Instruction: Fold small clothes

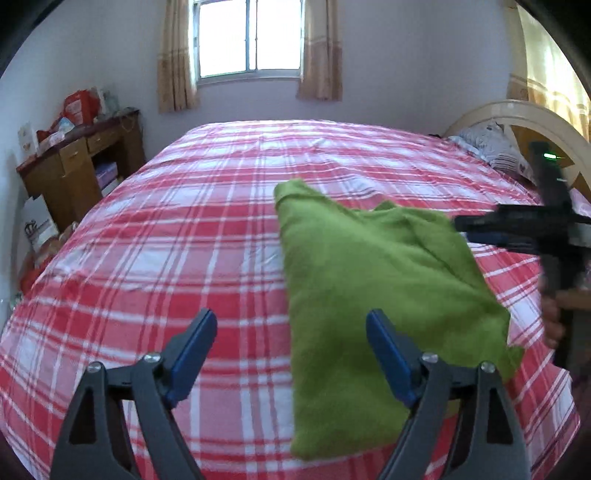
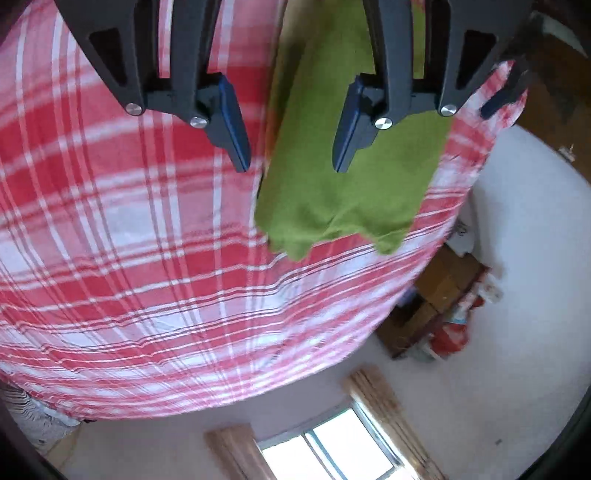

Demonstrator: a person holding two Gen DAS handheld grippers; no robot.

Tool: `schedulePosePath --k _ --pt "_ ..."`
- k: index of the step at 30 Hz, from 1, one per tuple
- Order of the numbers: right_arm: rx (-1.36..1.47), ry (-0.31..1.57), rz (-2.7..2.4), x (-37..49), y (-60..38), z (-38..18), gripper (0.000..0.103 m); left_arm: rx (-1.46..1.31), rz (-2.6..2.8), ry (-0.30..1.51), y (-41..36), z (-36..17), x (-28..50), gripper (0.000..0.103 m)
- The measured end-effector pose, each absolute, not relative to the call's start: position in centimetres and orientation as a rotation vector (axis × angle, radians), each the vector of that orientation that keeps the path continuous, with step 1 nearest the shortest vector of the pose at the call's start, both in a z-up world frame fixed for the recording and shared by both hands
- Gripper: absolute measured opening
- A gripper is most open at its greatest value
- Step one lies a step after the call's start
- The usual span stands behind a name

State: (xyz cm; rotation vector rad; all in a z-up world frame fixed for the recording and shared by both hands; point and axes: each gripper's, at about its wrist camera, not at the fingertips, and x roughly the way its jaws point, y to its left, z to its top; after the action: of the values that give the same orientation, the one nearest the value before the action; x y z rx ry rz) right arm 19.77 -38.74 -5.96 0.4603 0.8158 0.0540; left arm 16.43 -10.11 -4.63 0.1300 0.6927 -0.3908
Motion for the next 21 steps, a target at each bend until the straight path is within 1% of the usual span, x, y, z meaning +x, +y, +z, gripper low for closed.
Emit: schedulePosePath --k 1,2,3,4,7,9,11,14,18,19,21 --pt "0.436 0.842 0.076 21.0 -38.1 -6.5 0.046 0.139 -0.389 0.689 -10.6 -4.6 16.8 0.085" --pt "0.394 0.863 0.095 22.0 -37.5 -6.9 0.024 0.147 -0.388 0.685 -11.1 -4.6 17.2 0.085" --pt "0.304 0.887 0.077 23.1 -36.3 -7.1 0.012 0.150 -0.383 0.683 -11.4 -4.7 17.5 0.085" --pt "0.252 0.883 0.059 23.6 -35.6 -7.1 0.012 0.150 -0.378 0.684 -11.9 -4.8 18.0 0.085" --pt "0.200 0.810 0.018 24.8 -35.2 -6.5 0.007 0.134 -0.351 0.716 -12.7 -5.8 19.2 0.085" --pt "0.218 0.797 -0.003 25.8 -36.0 -7.1 0.007 0.133 -0.346 0.760 -13.5 -7.2 19.6 0.086" --pt "0.187 0.833 -0.024 26.9 -36.1 -9.1 0.007 0.133 -0.347 0.754 -13.9 -8.2 19.3 0.086" --pt "0.149 0.806 -0.024 26.7 -36.1 -9.1 0.008 0.128 -0.336 0.747 -14.0 -8.2 19.2 0.090" --pt "0.187 0.789 -0.035 24.7 -36.8 -7.4 0.011 0.131 -0.338 0.761 -13.5 -8.0 19.4 0.096" --pt "0.202 0.757 -0.056 23.3 -36.9 -6.4 0.015 0.132 -0.333 0.762 -13.4 -8.0 19.6 0.097" --pt "0.212 0.678 -0.061 19.9 -36.3 -4.4 0.015 0.132 -0.323 0.767 -13.4 -8.0 19.6 0.097"
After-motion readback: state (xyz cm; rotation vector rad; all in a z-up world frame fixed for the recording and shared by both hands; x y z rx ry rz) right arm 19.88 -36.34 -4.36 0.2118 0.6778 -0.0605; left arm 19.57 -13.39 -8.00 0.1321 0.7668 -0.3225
